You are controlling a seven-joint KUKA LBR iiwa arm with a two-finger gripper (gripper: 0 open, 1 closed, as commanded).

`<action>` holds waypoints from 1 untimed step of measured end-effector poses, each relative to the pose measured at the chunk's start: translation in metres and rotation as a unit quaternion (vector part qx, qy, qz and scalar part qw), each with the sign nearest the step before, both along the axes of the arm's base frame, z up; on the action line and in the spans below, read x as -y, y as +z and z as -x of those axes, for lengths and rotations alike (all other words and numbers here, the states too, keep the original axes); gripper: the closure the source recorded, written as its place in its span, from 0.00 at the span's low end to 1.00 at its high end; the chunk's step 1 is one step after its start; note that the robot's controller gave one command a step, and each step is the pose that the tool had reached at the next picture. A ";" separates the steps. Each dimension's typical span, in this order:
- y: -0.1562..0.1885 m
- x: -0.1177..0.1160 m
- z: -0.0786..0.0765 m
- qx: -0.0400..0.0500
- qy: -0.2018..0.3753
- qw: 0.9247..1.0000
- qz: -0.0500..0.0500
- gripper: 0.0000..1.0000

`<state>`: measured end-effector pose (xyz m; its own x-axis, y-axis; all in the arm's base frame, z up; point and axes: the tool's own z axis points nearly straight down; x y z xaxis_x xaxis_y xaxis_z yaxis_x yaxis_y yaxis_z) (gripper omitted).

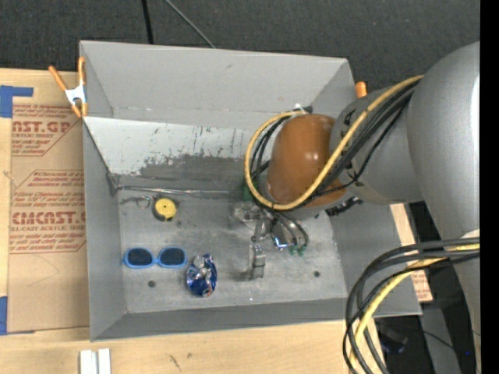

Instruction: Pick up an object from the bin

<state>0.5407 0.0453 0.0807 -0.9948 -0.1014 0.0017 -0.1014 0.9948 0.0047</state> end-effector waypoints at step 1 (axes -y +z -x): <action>0.028 0.038 -0.009 0.003 -0.118 0.993 0.002 0.00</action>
Offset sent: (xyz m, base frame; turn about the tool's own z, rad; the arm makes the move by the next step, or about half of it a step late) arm 0.0087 -0.0379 0.0275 0.2360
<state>0.5501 0.0073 0.1085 -0.9909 0.1343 -0.0034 0.1343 0.9909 0.0003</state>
